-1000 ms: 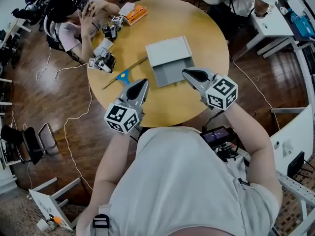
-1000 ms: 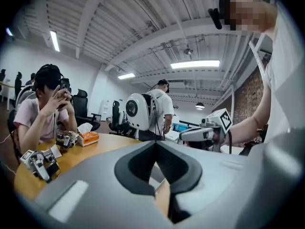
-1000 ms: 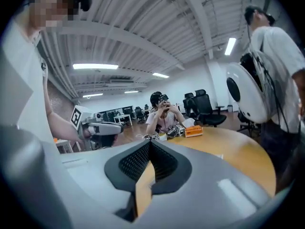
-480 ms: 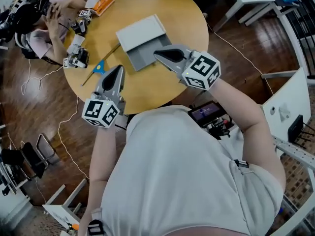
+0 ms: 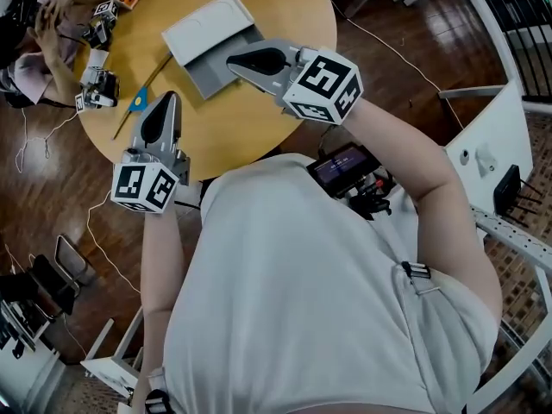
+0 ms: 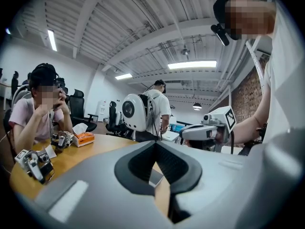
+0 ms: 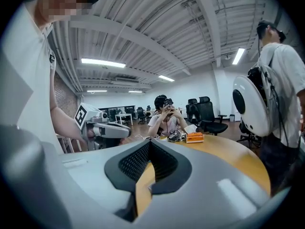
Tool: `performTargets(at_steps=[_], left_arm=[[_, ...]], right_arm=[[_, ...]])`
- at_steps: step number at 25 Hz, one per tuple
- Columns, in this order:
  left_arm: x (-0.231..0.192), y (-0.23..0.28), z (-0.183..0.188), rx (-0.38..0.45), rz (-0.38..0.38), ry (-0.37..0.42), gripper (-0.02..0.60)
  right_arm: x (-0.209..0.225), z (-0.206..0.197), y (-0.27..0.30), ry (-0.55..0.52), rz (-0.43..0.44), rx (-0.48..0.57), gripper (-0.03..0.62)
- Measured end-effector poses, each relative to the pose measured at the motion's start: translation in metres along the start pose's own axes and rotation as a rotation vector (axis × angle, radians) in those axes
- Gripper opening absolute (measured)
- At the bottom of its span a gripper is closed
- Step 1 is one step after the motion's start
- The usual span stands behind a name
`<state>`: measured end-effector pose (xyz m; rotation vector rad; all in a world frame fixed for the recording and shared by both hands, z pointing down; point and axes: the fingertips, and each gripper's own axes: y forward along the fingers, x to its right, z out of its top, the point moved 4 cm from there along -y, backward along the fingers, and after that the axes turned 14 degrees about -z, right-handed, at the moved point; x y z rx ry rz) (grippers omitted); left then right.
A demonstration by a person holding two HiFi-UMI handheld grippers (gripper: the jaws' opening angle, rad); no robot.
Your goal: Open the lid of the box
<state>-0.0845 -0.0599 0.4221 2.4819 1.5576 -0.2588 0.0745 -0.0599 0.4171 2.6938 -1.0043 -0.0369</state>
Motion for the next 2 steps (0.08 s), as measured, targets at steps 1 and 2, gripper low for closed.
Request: performTargets(at_steps=[1, 2], left_arm=[[-0.0002, 0.0004, 0.0001, 0.001, 0.000, -0.002, 0.000], [-0.0003, 0.0008, 0.0003, 0.003, 0.000, -0.003, 0.000]], right_arm=[[0.0002, 0.0002, 0.0003, -0.004, 0.000, -0.001, 0.000], [0.0004, 0.0006, 0.0007, -0.007, 0.000, -0.002, 0.000]])
